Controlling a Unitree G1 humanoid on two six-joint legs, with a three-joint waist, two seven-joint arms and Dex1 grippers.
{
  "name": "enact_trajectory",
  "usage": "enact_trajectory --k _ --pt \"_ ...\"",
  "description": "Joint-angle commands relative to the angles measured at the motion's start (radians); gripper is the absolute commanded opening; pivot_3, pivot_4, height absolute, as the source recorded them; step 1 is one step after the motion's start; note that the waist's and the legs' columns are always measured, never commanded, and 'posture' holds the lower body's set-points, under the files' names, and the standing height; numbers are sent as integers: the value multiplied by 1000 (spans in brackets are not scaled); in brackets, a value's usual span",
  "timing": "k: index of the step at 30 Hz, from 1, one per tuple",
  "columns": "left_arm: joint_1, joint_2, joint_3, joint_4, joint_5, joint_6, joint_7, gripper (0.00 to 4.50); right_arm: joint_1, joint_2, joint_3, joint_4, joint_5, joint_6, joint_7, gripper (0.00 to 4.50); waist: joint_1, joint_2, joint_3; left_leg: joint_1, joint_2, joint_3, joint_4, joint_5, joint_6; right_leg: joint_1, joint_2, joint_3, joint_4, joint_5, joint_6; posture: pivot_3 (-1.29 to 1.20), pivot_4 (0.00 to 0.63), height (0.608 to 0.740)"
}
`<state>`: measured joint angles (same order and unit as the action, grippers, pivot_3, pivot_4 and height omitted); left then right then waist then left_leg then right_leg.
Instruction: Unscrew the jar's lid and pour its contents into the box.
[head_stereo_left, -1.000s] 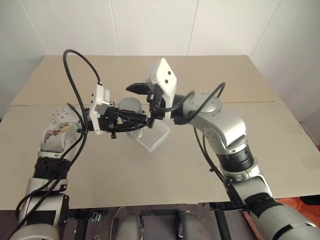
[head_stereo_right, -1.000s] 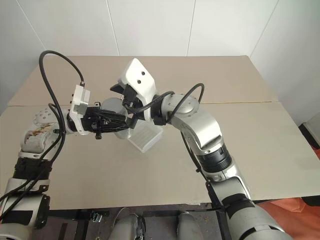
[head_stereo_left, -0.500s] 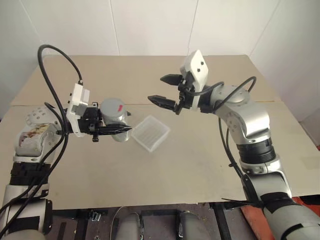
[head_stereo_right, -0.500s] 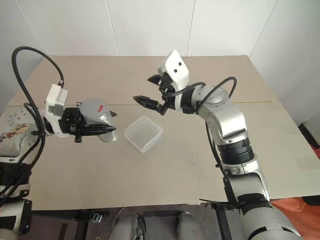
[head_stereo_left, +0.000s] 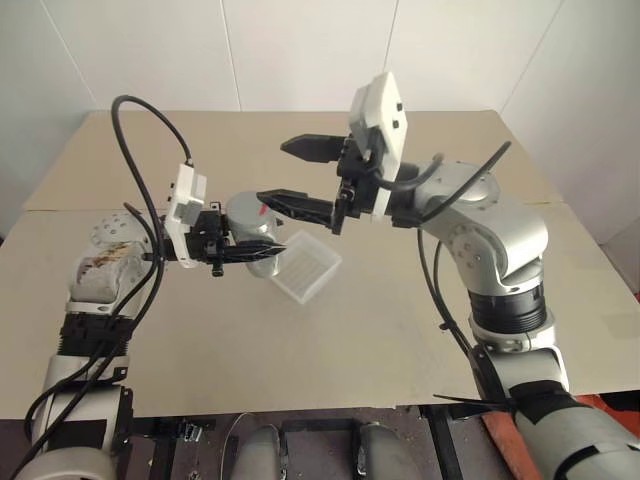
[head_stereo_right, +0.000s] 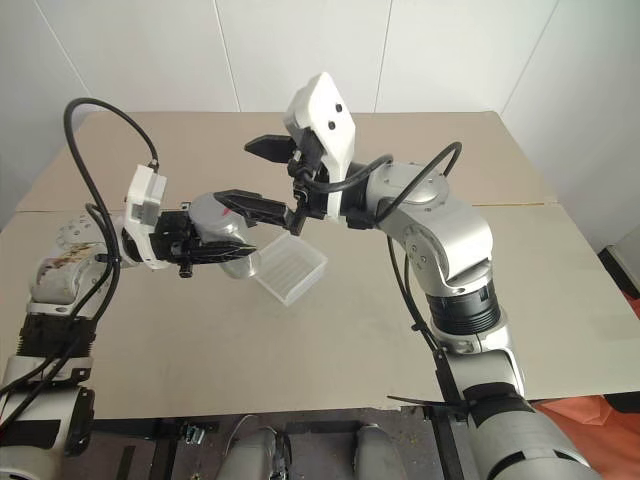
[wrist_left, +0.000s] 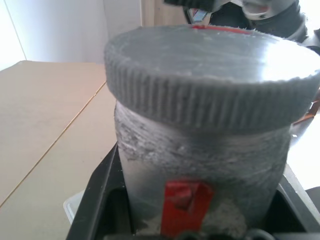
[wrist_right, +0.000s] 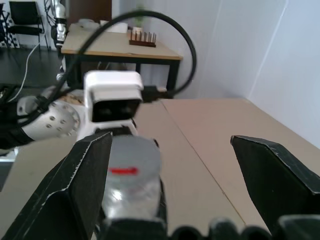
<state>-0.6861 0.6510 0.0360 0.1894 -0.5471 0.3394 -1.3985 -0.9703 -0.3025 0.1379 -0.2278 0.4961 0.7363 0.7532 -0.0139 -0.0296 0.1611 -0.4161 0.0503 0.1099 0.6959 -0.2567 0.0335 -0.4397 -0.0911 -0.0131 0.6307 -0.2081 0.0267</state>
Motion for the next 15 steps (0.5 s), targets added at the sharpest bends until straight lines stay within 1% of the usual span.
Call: enact_trajectory --k 1,8,15 --pt "-59 -17 -9 16 11 -28 -18 1928 -33 39 35 -32 4 15 -24 4414 0 0 0 0 0 0 0 0 0 0 0 0 0 0 0 0 150 740" --pt "-75 -26 -15 25 18 -31 -36 1928 -45 84 84 22 -46 -15 -44 4414 -1 0 0 0 0 0 0 0 0 0 0 0 0 0 0 0 150 740" --pt "-55 -11 -4 -6 11 -21 -40 1928 -54 100 85 76 -83 -47 -37 4414 -1 0 0 0 0 0 0 0 0 0 0 0 0 0 0 0 150 740"
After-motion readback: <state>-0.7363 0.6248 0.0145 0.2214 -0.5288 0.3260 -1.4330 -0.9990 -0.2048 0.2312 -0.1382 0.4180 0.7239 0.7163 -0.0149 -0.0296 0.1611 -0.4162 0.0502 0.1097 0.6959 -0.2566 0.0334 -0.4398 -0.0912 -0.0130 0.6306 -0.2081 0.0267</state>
